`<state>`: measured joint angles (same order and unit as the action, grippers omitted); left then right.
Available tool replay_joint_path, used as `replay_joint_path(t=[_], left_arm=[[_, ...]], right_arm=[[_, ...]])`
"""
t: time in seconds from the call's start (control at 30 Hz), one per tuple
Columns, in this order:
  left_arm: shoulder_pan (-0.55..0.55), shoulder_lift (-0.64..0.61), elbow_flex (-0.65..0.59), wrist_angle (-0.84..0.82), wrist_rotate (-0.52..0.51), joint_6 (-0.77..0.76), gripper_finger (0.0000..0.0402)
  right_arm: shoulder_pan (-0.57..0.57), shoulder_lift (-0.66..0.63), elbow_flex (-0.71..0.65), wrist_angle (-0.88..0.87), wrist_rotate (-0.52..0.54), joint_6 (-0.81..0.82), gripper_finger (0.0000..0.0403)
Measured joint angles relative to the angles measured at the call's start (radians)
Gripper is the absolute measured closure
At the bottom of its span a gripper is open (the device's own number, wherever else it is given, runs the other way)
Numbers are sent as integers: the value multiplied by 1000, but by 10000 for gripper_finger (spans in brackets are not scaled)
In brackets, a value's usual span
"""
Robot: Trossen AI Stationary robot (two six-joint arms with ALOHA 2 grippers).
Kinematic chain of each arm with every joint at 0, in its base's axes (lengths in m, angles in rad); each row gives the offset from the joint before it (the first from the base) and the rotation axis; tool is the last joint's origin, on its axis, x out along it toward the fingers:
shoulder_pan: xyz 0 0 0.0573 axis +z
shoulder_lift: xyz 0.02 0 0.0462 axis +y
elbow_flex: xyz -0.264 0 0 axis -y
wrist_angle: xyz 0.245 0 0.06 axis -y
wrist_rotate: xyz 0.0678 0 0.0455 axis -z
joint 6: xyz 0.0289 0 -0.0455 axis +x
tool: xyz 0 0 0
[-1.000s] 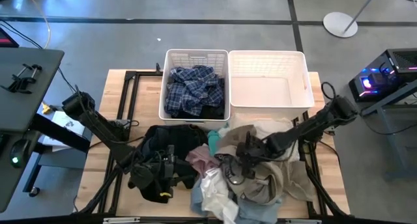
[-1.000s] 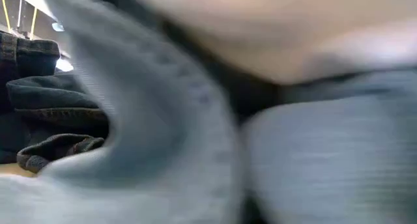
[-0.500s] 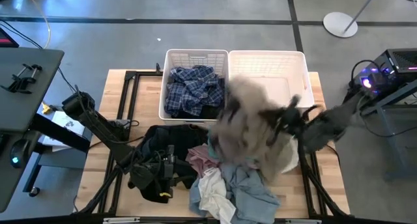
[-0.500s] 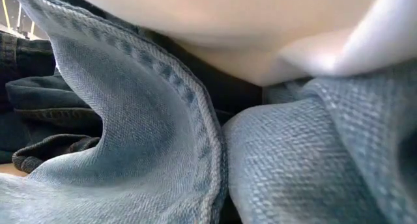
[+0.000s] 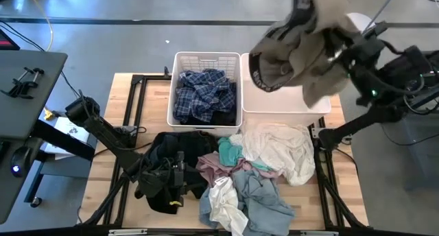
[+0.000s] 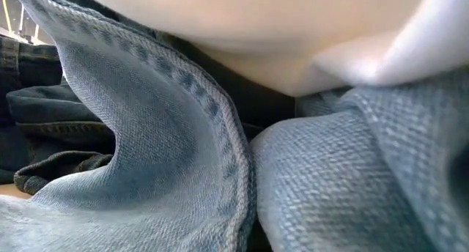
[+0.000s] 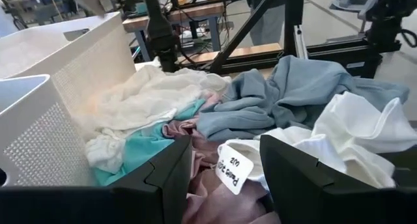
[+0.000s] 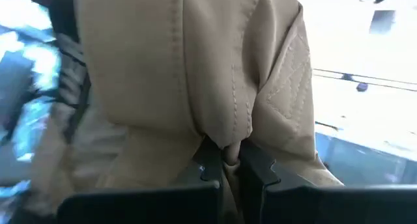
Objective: Sort clothes
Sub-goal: Put the brown shorts into the right white bin
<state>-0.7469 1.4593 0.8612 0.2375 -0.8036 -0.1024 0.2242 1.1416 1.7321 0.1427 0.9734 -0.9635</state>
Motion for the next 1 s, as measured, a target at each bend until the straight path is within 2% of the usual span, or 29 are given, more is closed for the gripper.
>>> replay_joint_path(t=[0.07,0.13,0.37,0.53,0.6,0.73,0.8,0.87,1.0], left_arm=[[1,0,0,-2,0,0,229],[1,0,0,-4,0,6,229],[1,0,0,-33,0,27,229],[-1,0,0,-62,0,26,229],[0,0,0,-62,0,27,229],[1,0,0,-62,0,28,229],[1,0,0,-62,0,25,229],[1,0,0,-62,0,18,229],[1,0,0,-60,-1,5,229]], right_arm=[[-87,-1,-10,-60,-23,90,399],[-164,-5,-38,-200,-37,211,399],[-376,1,-220,-944,-163,870,399],[-555,5,-367,-1360,-199,1266,399],[-648,18,-438,-1356,-290,1329,399],[-802,75,-591,-1137,-691,1267,399],[-853,133,-649,-1051,-832,1242,399],[-898,201,-680,-1009,-881,1232,398],[-960,348,-701,-1032,-877,1214,386]])
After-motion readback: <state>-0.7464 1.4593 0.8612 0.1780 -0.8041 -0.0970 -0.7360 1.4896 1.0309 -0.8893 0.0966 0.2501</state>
